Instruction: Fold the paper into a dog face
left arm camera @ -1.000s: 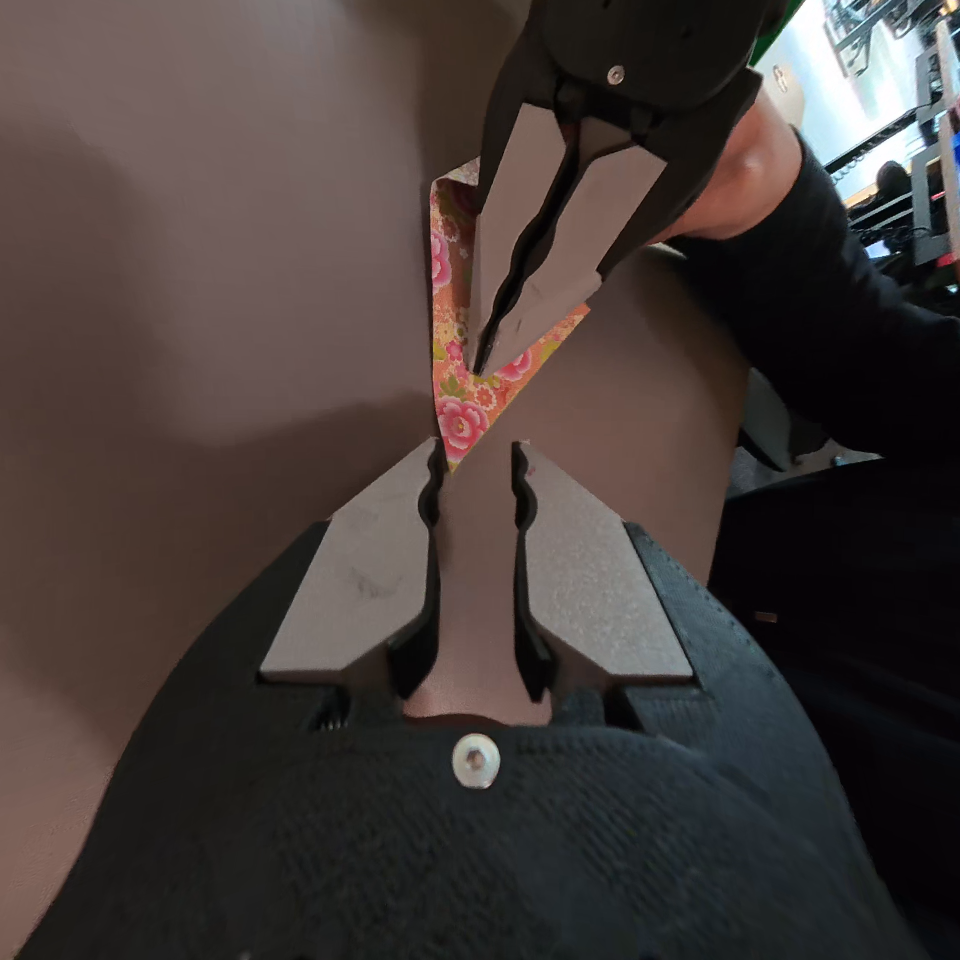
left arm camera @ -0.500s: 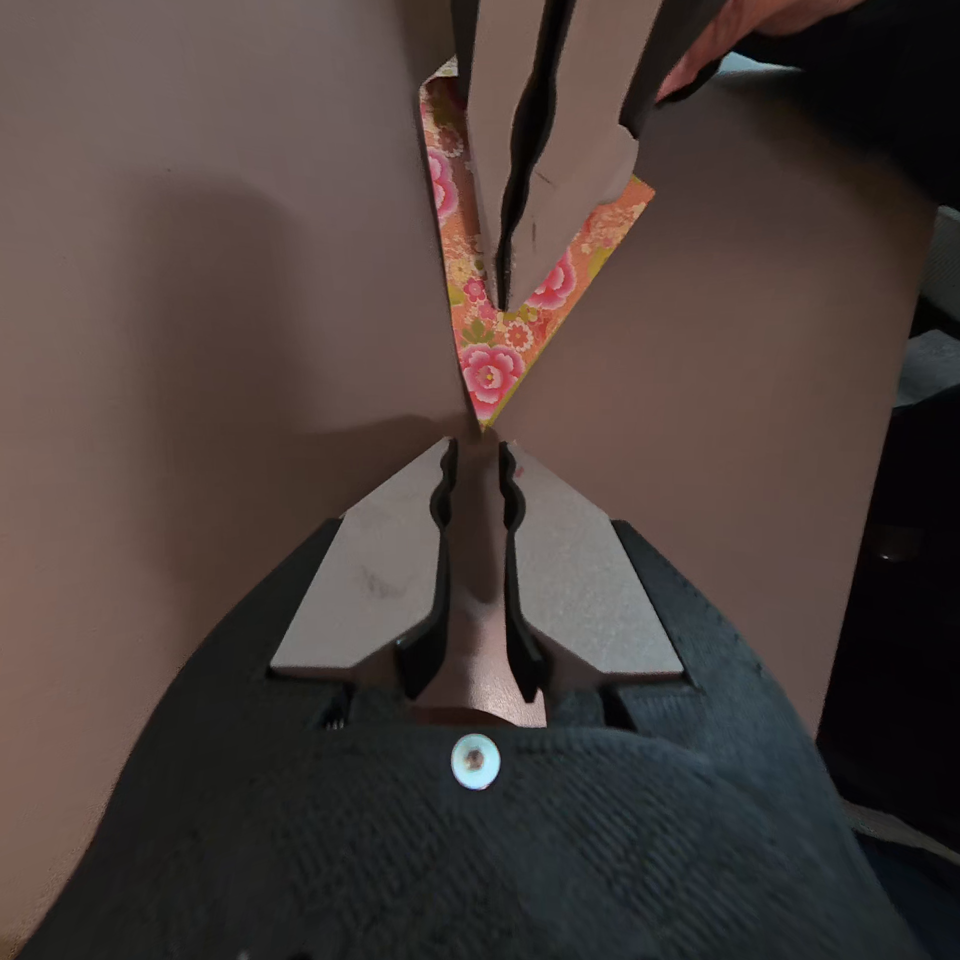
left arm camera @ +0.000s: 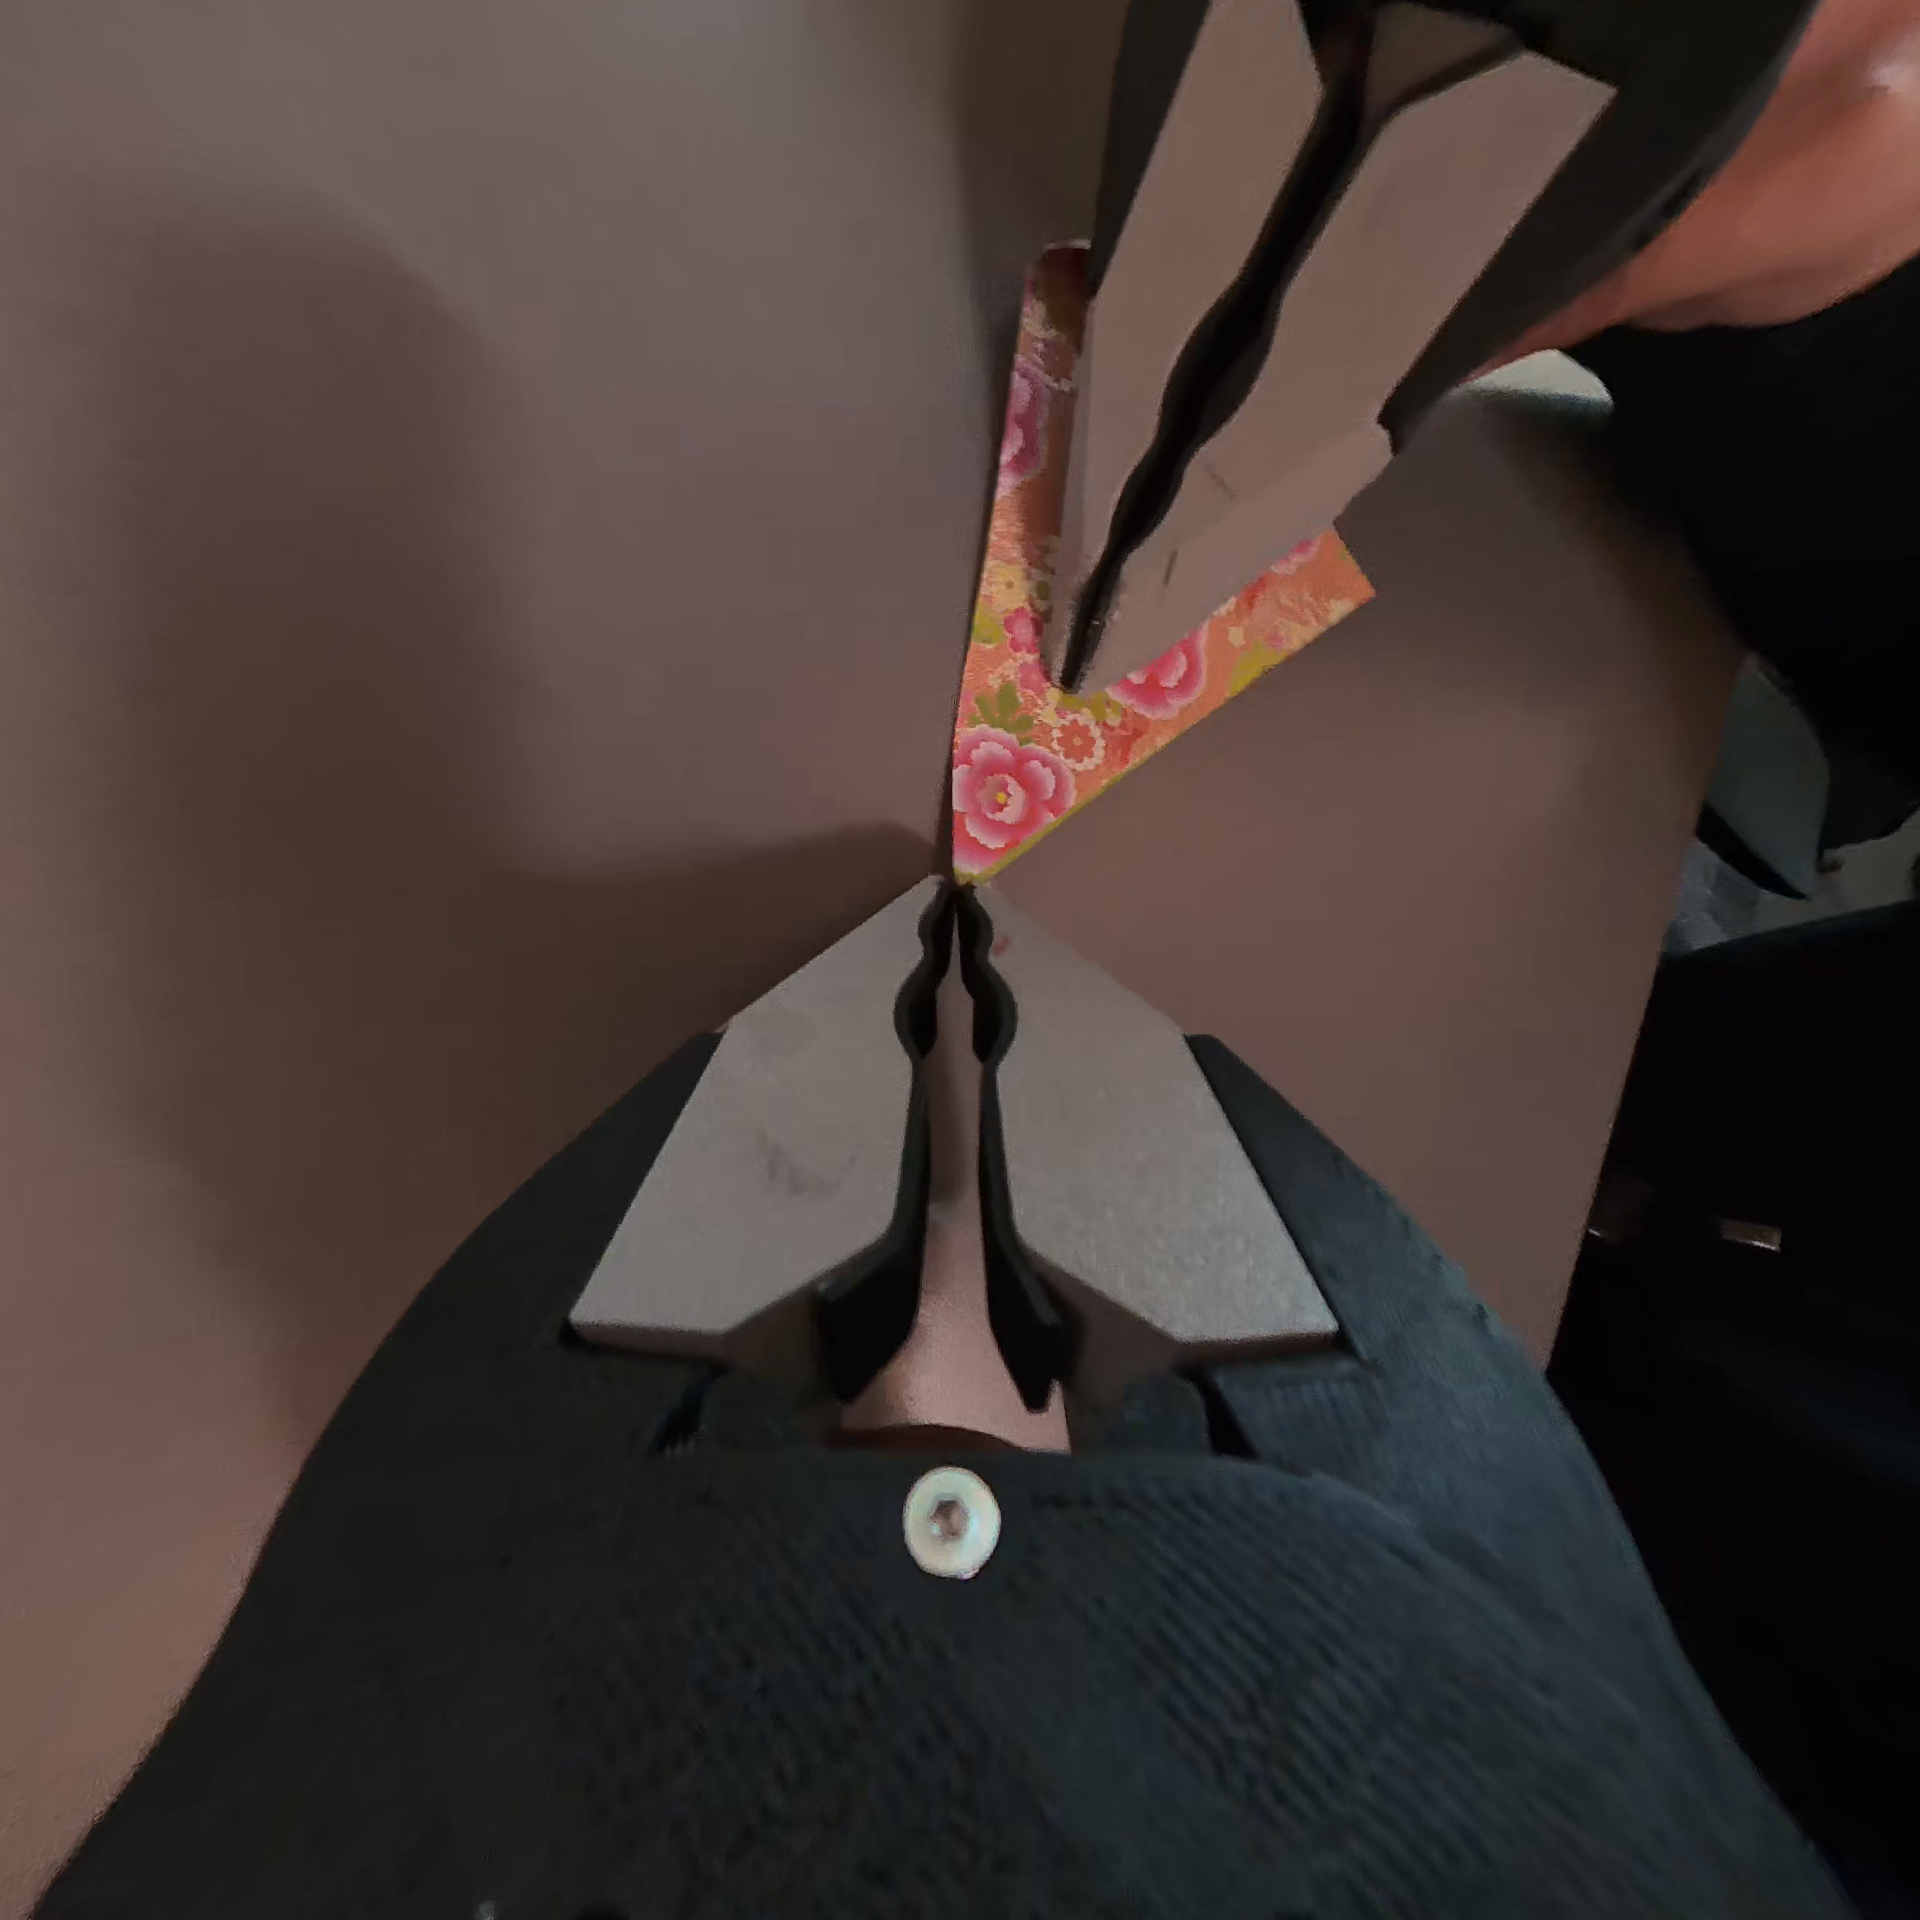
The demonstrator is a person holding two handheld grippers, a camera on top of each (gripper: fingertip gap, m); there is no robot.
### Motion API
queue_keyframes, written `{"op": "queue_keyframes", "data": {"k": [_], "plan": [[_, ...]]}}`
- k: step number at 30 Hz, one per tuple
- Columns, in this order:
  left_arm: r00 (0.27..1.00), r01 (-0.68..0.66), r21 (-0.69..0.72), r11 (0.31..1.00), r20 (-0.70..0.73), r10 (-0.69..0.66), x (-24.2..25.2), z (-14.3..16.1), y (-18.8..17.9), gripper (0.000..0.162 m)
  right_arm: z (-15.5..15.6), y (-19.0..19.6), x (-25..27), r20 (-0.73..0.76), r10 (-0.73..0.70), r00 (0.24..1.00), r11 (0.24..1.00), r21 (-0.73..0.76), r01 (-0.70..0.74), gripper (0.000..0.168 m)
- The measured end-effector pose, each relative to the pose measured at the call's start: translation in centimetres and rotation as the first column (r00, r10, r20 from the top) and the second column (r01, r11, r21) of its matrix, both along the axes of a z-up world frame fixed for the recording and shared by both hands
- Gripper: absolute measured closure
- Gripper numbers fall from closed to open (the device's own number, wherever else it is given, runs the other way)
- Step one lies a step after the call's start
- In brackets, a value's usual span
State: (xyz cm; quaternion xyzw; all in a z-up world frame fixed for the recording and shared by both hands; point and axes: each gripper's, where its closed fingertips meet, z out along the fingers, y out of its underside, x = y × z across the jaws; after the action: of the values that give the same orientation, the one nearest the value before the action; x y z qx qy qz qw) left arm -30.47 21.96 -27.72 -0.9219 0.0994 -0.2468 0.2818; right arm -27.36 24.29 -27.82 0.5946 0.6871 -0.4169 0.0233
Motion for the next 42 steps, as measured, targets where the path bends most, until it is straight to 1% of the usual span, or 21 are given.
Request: {"op": "queue_keyframes", "data": {"k": [5,9,13,15,18,19,23,24,27,31,33,36,37,42], "plan": [[0.998,-0.060,0.039,0.997,-0.025,0.061,-0.4,0.0,1.7,0.162,0.0,-0.9,0.8,0.044,0.026,0.999,1.000,-0.016,-0.026,0.168],[0.994,-0.089,0.075,0.993,-0.057,0.094,-0.5,0.0,2.9,0.162,0.0,-1.3,0.9,0.043,0.042,0.998,0.999,0.009,-0.043,0.168],[0.990,-0.119,0.076,0.990,-0.071,0.124,-1.0,0.1,3.0,0.161,0.0,-1.0,0.7,0.035,0.028,0.999,1.000,0.006,-0.029,0.168],[0.988,-0.147,0.080,0.986,-0.025,0.149,-1.5,0.6,2.9,0.158,0.0,-0.8,0.7,0.036,0.020,0.999,1.000,-0.010,-0.019,0.168],[0.980,-0.162,0.077,0.984,0.128,0.151,-0.8,2.0,2.7,0.144,0.0,-0.7,0.8,0.037,0.011,0.999,0.999,-0.032,-0.010,0.168],[0.978,-0.158,0.070,0.985,0.151,0.146,-0.6,2.1,2.7,0.141,0.0,-0.7,0.8,0.036,0.010,0.999,0.999,-0.033,-0.009,0.168],[0.978,-0.172,0.027,0.985,0.129,0.167,-0.2,1.1,2.9,0.139,0.0,-0.8,0.7,0.033,0.004,0.999,1.000,-0.030,-0.003,0.168],[0.977,-0.172,0.012,0.985,0.132,0.169,0.0,0.8,2.9,0.140,0.0,-0.8,0.7,0.033,0.003,0.999,0.999,-0.032,-0.001,0.168],[0.969,-0.202,-0.040,0.978,0.137,0.206,0.1,0.1,3.1,0.162,0.0,-0.8,0.7,0.033,0.001,0.999,0.999,-0.038,0.000,0.168],[0.961,-0.215,-0.057,0.975,0.164,0.221,0.3,0.1,3.3,0.162,0.0,-0.8,0.8,0.033,0.002,0.999,0.999,-0.041,-0.001,0.168],[0.956,-0.222,-0.053,0.974,0.185,0.228,0.4,0.4,3.4,0.154,0.0,-0.8,0.8,0.033,0.003,0.999,0.999,-0.043,-0.001,0.168],[0.943,-0.238,-0.045,0.970,0.227,0.242,0.3,1.0,3.6,0.135,0.0,-0.8,0.8,0.033,0.005,0.999,0.999,-0.043,-0.003,0.168],[0.941,-0.243,-0.043,0.969,0.232,0.246,0.2,1.1,3.7,0.133,0.0,-0.8,0.8,0.034,0.005,0.999,0.999,-0.043,-0.004,0.168],[0.936,-0.244,-0.045,0.969,0.250,0.248,0.4,1.0,3.9,0.136,0.0,-0.8,0.8,0.034,0.005,0.999,0.999,-0.045,-0.004,0.168]]}}
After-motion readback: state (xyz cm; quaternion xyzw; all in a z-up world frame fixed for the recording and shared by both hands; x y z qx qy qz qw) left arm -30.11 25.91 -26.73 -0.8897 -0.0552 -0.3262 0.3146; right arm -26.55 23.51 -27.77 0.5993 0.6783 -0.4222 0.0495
